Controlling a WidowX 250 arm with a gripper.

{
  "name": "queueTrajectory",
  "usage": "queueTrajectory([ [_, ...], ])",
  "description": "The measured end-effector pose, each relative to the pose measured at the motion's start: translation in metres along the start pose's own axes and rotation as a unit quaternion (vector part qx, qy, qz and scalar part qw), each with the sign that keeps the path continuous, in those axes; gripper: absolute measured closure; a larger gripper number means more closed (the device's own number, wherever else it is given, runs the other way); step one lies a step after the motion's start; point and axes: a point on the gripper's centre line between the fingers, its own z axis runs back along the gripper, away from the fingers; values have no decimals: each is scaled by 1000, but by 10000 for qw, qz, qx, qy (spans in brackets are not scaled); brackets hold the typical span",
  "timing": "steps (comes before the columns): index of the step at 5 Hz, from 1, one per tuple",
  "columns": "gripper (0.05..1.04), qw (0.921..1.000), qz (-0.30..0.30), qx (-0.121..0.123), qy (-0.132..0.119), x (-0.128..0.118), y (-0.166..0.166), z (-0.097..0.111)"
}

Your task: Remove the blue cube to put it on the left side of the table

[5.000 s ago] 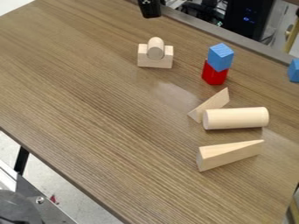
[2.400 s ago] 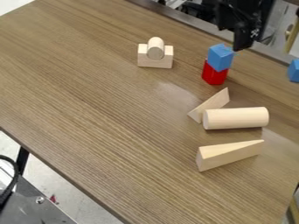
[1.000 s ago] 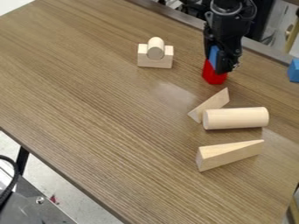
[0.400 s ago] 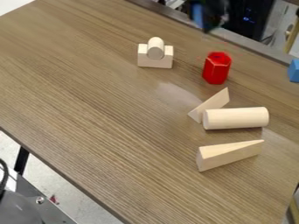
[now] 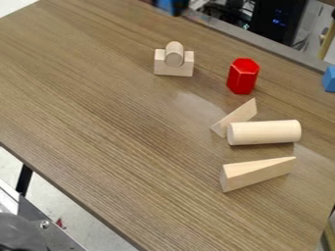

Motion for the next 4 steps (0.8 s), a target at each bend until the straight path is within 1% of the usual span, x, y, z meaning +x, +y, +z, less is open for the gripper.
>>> queueTrajectory([
  [1, 492, 9985, 474, 251, 84, -16, 37, 11],
  [2, 492, 9955, 864, 249, 306, -36, 60, 10],
  [3, 492, 9947, 881, -191, 502, -48, 70, 3],
  [4, 492, 9931, 810, -548, 645, -51, 74, -3],
])
